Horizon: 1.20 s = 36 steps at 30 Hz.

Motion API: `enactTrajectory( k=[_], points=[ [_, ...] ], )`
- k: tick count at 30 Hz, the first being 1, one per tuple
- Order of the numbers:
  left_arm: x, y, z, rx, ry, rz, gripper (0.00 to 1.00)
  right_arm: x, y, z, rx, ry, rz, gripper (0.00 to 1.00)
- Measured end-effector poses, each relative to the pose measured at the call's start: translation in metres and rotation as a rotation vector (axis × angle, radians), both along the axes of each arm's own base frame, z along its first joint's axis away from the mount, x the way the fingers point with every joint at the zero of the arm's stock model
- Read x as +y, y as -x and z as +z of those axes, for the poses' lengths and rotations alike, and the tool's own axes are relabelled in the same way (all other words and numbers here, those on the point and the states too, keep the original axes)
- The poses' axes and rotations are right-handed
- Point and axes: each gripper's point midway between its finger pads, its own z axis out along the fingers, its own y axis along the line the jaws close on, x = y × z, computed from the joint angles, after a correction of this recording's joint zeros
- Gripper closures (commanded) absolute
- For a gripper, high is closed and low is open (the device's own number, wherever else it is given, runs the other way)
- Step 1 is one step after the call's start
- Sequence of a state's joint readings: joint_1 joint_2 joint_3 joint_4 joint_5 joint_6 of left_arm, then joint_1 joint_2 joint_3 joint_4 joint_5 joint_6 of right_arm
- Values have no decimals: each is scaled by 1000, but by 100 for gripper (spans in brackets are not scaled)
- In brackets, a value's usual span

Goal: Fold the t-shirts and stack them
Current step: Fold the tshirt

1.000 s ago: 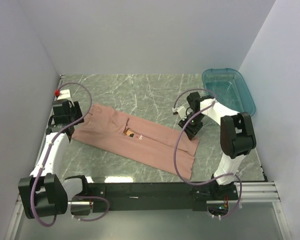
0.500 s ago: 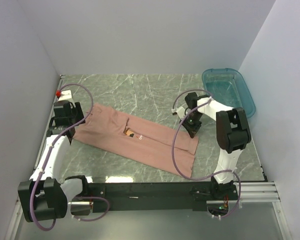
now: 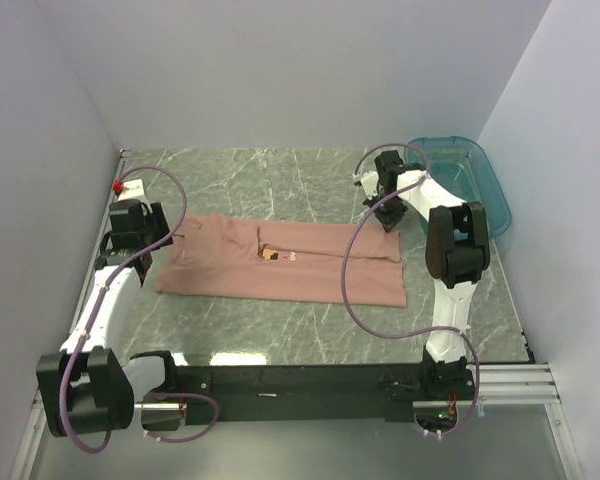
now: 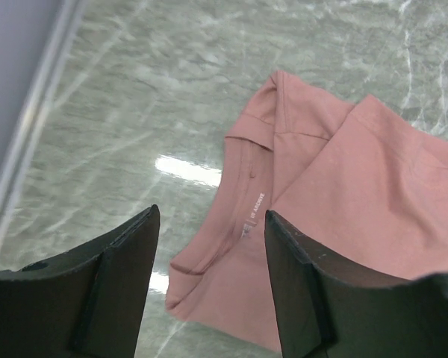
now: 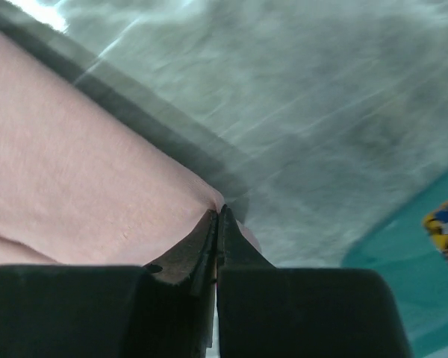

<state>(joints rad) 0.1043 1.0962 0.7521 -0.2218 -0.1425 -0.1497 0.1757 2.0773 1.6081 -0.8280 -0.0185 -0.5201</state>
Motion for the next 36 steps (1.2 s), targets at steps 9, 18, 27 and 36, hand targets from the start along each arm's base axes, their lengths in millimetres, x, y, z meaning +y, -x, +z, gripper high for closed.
enactTrajectory(
  k=[9,18,27,36],
  points=[
    [-9,-55,-42,122,193,-18,49,-9,-22,-5,-30,30,-58,66],
    [-46,-101,-79,227,372,-172,48,28,-19,26,-64,-187,13,59],
    [-86,-112,-83,283,424,-301,53,69,1,52,-54,-397,98,59],
    [-100,-144,-94,320,410,-368,55,79,12,48,-11,-450,109,59]
  ],
)
